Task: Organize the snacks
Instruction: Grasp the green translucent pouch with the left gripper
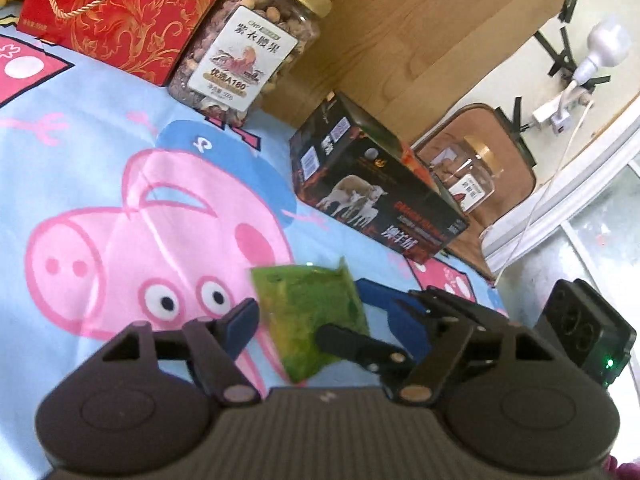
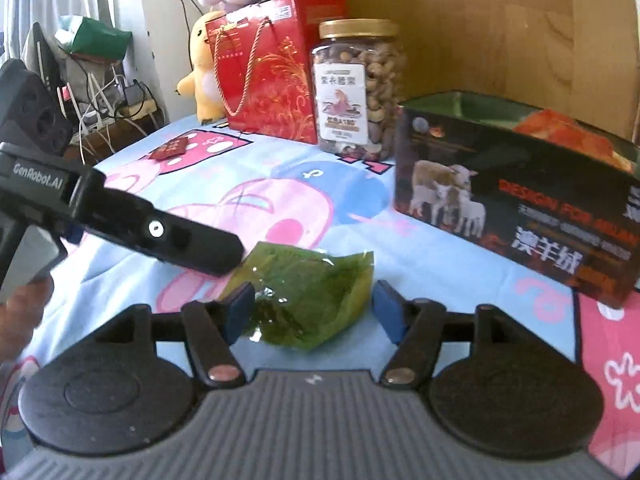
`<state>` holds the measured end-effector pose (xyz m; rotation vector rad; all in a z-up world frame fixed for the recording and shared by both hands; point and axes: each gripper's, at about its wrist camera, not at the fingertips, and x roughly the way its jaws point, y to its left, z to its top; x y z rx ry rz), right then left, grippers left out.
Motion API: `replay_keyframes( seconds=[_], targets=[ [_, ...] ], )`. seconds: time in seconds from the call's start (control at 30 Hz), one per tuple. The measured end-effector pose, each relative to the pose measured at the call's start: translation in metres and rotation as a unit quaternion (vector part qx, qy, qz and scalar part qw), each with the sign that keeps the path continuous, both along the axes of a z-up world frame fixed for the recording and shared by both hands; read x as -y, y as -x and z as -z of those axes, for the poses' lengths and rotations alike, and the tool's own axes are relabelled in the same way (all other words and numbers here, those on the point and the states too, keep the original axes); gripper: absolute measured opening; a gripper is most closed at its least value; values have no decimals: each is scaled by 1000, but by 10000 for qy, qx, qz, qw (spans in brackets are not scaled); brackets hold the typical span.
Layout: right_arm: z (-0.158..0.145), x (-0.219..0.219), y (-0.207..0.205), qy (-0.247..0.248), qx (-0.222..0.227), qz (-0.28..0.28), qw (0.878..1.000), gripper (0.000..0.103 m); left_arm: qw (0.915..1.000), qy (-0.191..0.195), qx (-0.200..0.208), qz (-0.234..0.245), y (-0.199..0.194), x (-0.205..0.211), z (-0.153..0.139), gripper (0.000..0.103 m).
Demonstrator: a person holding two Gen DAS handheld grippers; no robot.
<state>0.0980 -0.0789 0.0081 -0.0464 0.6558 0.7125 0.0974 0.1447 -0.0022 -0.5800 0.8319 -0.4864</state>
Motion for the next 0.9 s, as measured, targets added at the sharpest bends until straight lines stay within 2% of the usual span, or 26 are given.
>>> replay_keyframes(
  seconds=[0.13, 0.2, 0.43, 0.47, 0.5, 0.53, 0.57, 0.6, 0.67, 0.83, 0.9],
  targets=[
    [2, -6, 7, 161, 129, 37, 9998, 59, 9999, -56, 152, -6, 5, 3, 1, 76],
    [1, -2, 12, 72, 62, 19, 10000, 51, 9998, -39, 189, -28, 7, 6, 2, 76],
    [2, -1, 34, -24, 119, 351, 9993, 45, 9996, 18, 266, 100, 20, 22, 2, 76],
    [1, 1, 37, -75, 104, 413, 9991, 44, 9995, 76, 275, 147, 22, 25, 2, 75],
    [1, 6, 40, -150, 92, 490, 9986, 41, 9990, 229, 245, 294, 23, 28, 2, 66],
    [0, 10, 43, -232, 77, 556, 9982, 39, 9978, 442, 179, 470, 24, 33, 2, 63],
    [-1, 15, 46, -365, 7, 586, 9976, 36, 9973, 481, 162, 522, 23, 38, 0, 63],
    [-2, 19, 48, -475, -53, 636, 9968, 33, 9975, 359, 223, 560, 23, 44, -4, 63],
    [-5, 22, 50, -465, 19, 768, 9960, 33, 9969, 200, 365, 674, 19, 56, -13, 63],
    [-15, 42, 50, -703, 139, 1129, 9910, 27, 9945, 471, 407, 848, 12, 64, -24, 63],
    [-19, 55, 51, -835, 185, 1287, 9880, 27, 9951, 441, 477, 741, 12, 61, -27, 69]
  ],
)
